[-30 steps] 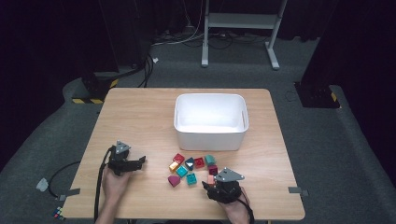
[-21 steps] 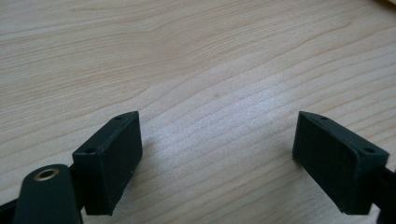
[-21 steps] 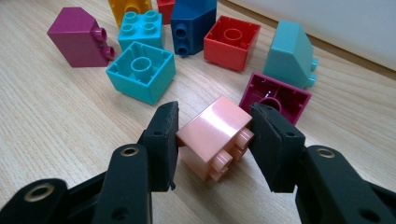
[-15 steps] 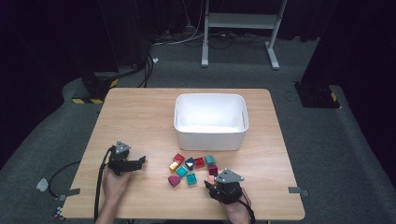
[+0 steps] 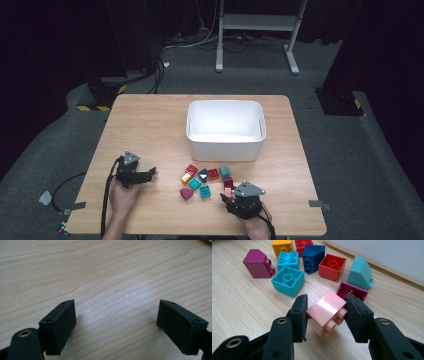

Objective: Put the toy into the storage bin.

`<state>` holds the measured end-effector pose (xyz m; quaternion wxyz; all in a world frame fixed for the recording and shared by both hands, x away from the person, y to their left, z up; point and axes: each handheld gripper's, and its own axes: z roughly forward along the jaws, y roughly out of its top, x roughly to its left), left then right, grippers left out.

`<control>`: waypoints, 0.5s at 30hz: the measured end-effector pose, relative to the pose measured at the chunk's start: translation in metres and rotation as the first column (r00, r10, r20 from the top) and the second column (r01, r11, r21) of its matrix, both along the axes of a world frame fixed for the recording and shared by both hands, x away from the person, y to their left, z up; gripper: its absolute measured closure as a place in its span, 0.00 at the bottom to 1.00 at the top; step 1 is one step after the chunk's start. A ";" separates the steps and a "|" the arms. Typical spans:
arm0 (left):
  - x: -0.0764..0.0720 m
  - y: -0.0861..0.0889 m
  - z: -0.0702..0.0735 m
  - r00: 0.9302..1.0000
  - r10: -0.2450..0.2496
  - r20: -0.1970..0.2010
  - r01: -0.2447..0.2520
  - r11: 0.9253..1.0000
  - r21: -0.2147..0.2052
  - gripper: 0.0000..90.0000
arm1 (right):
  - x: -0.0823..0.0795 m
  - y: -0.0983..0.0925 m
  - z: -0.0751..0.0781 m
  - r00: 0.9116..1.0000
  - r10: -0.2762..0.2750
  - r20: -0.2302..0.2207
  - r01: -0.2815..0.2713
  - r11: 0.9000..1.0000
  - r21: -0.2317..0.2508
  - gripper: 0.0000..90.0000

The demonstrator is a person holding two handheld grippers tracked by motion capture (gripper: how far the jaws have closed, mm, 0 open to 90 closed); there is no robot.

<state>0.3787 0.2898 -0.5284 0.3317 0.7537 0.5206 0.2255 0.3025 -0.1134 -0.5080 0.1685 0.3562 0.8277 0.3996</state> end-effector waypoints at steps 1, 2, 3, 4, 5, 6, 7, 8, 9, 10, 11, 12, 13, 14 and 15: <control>0.000 0.000 0.000 1.000 0.000 0.000 0.000 1.000 0.000 0.18 | 0.000 -0.001 0.002 1.000 -0.001 0.000 0.001 1.000 0.003 0.61; 0.000 0.000 0.000 1.000 0.002 0.001 -0.002 1.000 -0.004 0.18 | 0.000 -0.002 0.002 1.000 0.001 0.002 -0.001 1.000 0.003 0.61; 0.000 0.000 0.000 1.000 0.002 0.001 -0.002 1.000 -0.003 0.18 | 0.000 -0.003 0.004 1.000 0.002 0.002 -0.002 1.000 0.005 0.61; 0.000 0.000 0.000 1.000 0.002 0.001 -0.002 1.000 -0.004 0.18 | 0.000 -0.004 0.005 1.000 0.002 0.005 -0.002 1.000 0.006 0.61; 0.000 0.000 0.000 1.000 0.002 0.001 -0.002 1.000 -0.004 0.18 | 0.001 -0.004 0.007 1.000 0.002 0.003 -0.002 1.000 0.011 0.61; 0.000 0.000 0.000 1.000 0.002 0.001 -0.002 1.000 -0.004 0.18 | 0.001 -0.005 0.009 1.000 0.005 0.002 -0.005 1.000 0.014 0.61; 0.000 0.000 0.000 1.000 0.002 0.001 -0.002 1.000 -0.003 0.18 | 0.002 -0.006 0.010 1.000 0.007 0.001 -0.007 1.000 0.017 0.61; 0.000 0.000 0.000 1.000 0.002 0.001 -0.002 1.000 -0.004 0.18 | 0.002 -0.007 0.012 1.000 0.009 0.006 -0.009 1.000 0.020 0.61; 0.000 0.000 0.000 1.000 0.002 0.001 -0.002 1.000 -0.004 0.18 | 0.003 -0.008 0.014 1.000 0.009 0.007 -0.009 1.000 0.023 0.61; 0.000 0.000 0.000 1.000 0.002 0.001 -0.002 1.000 -0.004 0.18 | 0.004 -0.009 0.015 1.000 0.008 0.005 -0.008 1.000 0.029 0.61; 0.000 0.000 0.000 1.000 0.002 0.000 -0.002 1.000 -0.003 0.18 | 0.006 -0.010 0.016 1.000 0.007 0.001 -0.007 0.999 0.033 0.61; 0.000 0.000 0.000 1.000 0.002 0.000 -0.002 1.000 -0.003 0.18 | 0.006 -0.010 0.016 1.000 0.007 0.001 -0.007 0.999 0.033 0.61; 0.000 0.000 0.000 1.000 0.000 0.000 0.000 1.000 -0.001 0.18 | 0.009 -0.012 0.019 1.000 0.009 -0.006 -0.008 0.999 0.039 0.61; 0.000 0.000 0.000 1.000 0.002 0.001 -0.002 1.000 -0.004 0.18 | 0.010 -0.013 0.020 1.000 0.008 -0.008 -0.008 0.999 0.040 0.61; 0.000 0.000 0.000 1.000 0.003 0.001 -0.003 1.000 -0.004 0.18 | 0.012 -0.014 0.021 1.000 0.007 -0.012 -0.006 0.999 0.045 0.61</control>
